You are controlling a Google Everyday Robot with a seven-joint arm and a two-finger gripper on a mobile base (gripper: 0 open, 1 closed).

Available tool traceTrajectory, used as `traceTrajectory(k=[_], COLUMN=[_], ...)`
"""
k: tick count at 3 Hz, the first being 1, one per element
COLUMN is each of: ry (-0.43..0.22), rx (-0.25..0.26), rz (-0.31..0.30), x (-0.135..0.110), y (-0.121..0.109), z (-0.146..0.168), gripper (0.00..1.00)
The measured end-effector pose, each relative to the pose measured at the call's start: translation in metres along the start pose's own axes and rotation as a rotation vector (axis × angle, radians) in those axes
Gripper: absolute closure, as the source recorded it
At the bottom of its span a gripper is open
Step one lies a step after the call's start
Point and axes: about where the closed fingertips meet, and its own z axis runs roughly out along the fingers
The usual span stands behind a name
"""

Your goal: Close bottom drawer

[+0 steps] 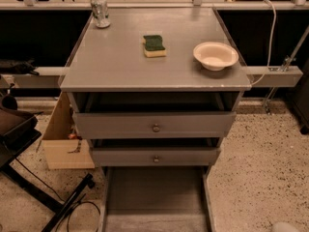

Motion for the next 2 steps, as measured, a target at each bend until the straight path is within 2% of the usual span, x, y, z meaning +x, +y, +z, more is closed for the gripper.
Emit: traceTrajectory(k=[1,2], ry=[0.006,-0.031], rx=[-0.047,-0.122], rz=[0.014,0.037], x=[0.027,0.074], y=[0.005,0.027], z=[0.026,0.085], gripper=[1.0,1.0])
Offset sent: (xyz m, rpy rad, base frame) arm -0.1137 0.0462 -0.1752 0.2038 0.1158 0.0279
